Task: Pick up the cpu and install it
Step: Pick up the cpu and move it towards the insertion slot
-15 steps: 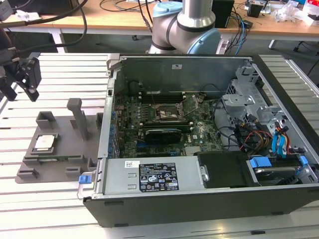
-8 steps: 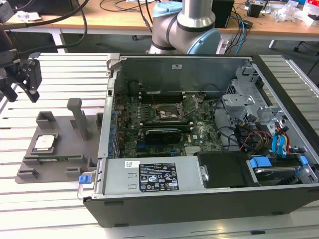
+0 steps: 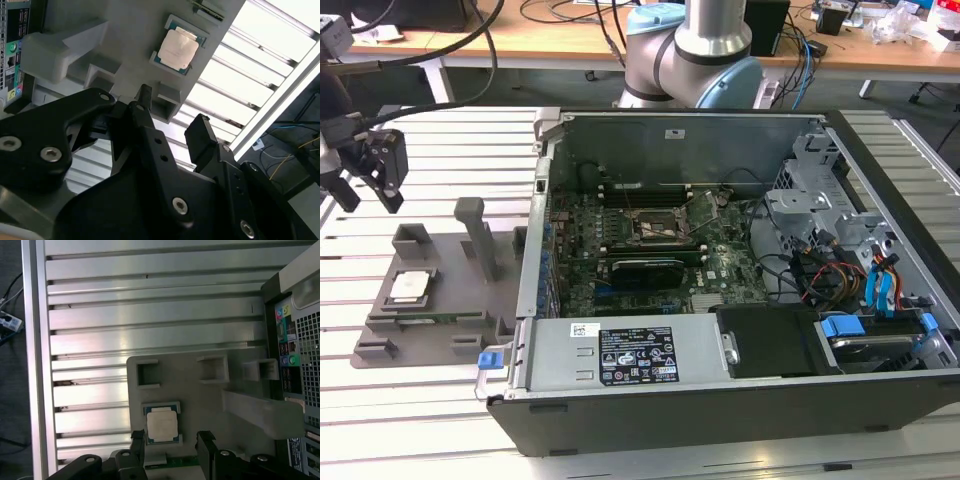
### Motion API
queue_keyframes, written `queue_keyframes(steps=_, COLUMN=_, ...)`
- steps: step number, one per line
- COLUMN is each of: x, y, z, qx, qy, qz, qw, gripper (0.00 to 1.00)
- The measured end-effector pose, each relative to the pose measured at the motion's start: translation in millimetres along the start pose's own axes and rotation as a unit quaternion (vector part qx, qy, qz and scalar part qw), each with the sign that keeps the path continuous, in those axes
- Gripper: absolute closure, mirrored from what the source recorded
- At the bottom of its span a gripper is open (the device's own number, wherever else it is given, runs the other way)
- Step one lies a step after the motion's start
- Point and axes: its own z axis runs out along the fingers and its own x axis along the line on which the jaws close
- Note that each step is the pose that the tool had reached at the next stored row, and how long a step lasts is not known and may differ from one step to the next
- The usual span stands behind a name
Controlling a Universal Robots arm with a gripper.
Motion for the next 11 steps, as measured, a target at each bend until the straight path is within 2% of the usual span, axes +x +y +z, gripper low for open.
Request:
queue_keyframes(steps=5, x=0.1, y=-0.3, z=5.5, qx=0.0007, qy=-0.0001, qz=0.0, qw=1.0, gripper=0.45)
queue_keyframes(steps=6, x=0.2, y=-0.1, z=6.0, qx=0.0062, qy=-0.0004, qz=0.0, qw=1.0, gripper=0.45)
queue_keyframes(steps=7, x=0.2, y=-0.3, z=6.2, qx=0.0181, qy=-0.0013, qz=-0.002, qw=0.9998, gripper=0.45)
queue_keyframes(steps=8, x=0.2, y=-0.3, z=6.9, qx=0.0221, qy=-0.0014, qz=-0.01, qw=0.9997, gripper=0.45)
queue_keyframes(steps=9, x=0.2, y=-0.3, z=7.5, qx=0.0217, qy=-0.0011, qz=-0.026, qw=0.9994, gripper=0.45)
queue_keyframes(steps=11, x=0.2, y=-0.3, z=8.4, qx=0.0215, qy=-0.0011, qz=-0.029, qw=0.9993, gripper=0.45)
